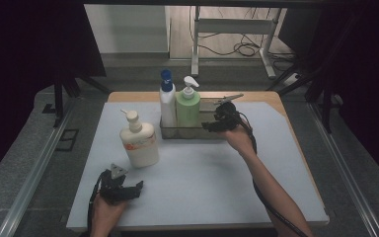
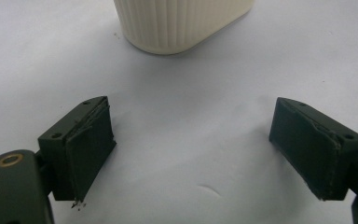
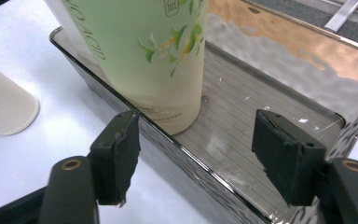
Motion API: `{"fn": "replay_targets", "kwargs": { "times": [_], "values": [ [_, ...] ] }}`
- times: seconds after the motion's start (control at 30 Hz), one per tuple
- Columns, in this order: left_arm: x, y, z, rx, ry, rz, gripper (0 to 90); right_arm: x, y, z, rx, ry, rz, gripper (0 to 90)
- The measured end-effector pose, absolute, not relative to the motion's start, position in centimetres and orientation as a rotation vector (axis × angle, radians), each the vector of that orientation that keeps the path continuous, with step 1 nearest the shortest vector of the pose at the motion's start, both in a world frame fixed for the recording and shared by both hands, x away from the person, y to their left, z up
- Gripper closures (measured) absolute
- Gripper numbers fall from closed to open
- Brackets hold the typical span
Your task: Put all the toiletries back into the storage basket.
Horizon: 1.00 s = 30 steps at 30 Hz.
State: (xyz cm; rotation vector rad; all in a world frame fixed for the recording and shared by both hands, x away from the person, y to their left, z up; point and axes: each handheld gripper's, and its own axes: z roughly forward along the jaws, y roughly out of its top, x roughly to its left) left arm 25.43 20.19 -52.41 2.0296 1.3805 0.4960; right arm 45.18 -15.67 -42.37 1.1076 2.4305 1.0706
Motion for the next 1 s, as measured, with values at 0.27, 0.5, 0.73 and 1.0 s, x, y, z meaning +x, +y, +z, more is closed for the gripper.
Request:
{"fn": "replay_targets", "kwargs": {
  "times": [0.27, 0.5, 0.73, 1.0],
  "values": [
    [25.4, 20.2, -52.4, 2.027, 1.382, 0.498, 13.1, 43.9, -16.3, -41.6, 1.053, 2.433, 1.061, 24.2],
    [25.4, 20.1, -52.4, 2.028, 1.382, 0.505, 13.0, 42.6, -16.9, -41.5, 0.991, 2.451, 1.033, 18.0],
    [25.4, 20.1, -52.4, 2.031, 1.381, 0.506, 13.1, 41.4, -17.3, -41.7, 0.953, 2.465, 1.043, 14.1],
    [25.4, 20.1, -52.4, 2.034, 1.38, 0.505, 13.2, 39.8, -17.6, -41.9, 0.901, 2.487, 1.048, 12.0]
  ]
}}
